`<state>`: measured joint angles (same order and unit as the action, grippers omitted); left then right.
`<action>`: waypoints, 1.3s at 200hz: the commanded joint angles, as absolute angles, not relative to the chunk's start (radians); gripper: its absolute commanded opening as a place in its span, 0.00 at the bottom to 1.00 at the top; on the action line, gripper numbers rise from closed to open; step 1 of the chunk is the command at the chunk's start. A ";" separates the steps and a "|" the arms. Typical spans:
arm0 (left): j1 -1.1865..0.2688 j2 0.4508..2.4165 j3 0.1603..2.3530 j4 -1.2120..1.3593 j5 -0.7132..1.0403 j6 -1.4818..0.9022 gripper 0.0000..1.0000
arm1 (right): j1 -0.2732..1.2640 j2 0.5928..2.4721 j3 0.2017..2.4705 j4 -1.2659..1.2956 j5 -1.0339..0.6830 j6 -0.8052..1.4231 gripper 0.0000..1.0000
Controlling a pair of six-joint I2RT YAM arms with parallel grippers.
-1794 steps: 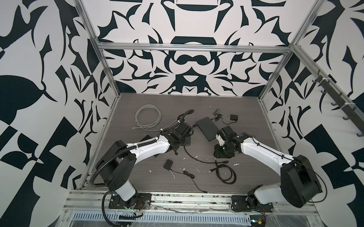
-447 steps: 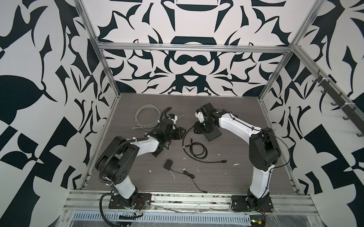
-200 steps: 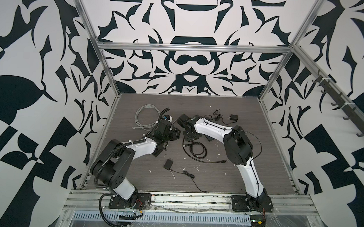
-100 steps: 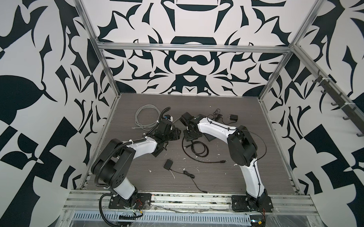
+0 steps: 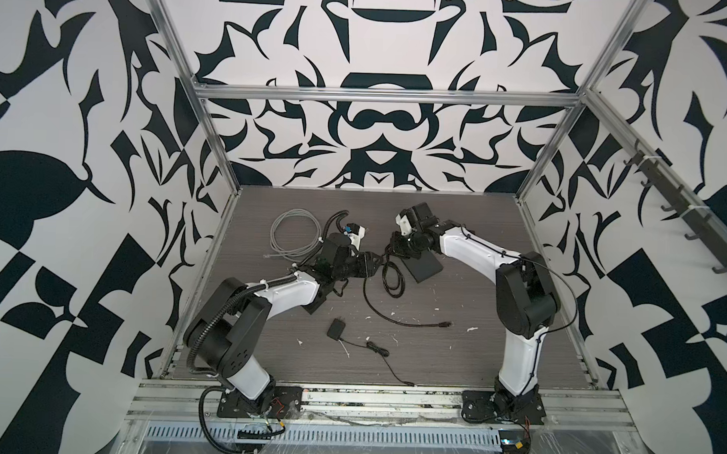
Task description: Insert the plug into the switch port
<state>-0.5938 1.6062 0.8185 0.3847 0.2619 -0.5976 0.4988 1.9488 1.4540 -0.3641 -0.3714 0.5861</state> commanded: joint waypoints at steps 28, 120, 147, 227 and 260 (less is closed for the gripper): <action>-0.592 1.688 0.885 0.399 0.295 -0.593 0.49 | 0.483 1.884 1.385 -0.153 -0.524 0.682 0.08; -0.591 1.777 0.974 0.388 0.298 -0.578 0.34 | 0.473 1.851 1.352 -0.095 -0.578 0.739 0.06; -0.591 1.778 0.976 0.392 0.293 -0.572 0.21 | 0.472 1.841 1.341 -0.091 -0.580 0.742 0.06; -0.591 1.746 1.007 0.227 0.306 -0.343 0.01 | 0.423 1.790 1.241 -0.065 -0.592 0.701 0.16; -0.592 1.726 1.012 0.103 0.373 -0.112 0.00 | 0.381 1.743 1.187 -0.053 -0.627 0.657 0.28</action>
<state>-0.5941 1.7672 0.9798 0.2287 0.3183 -0.3298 0.4118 1.8076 1.2110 -0.0845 -0.5896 0.7002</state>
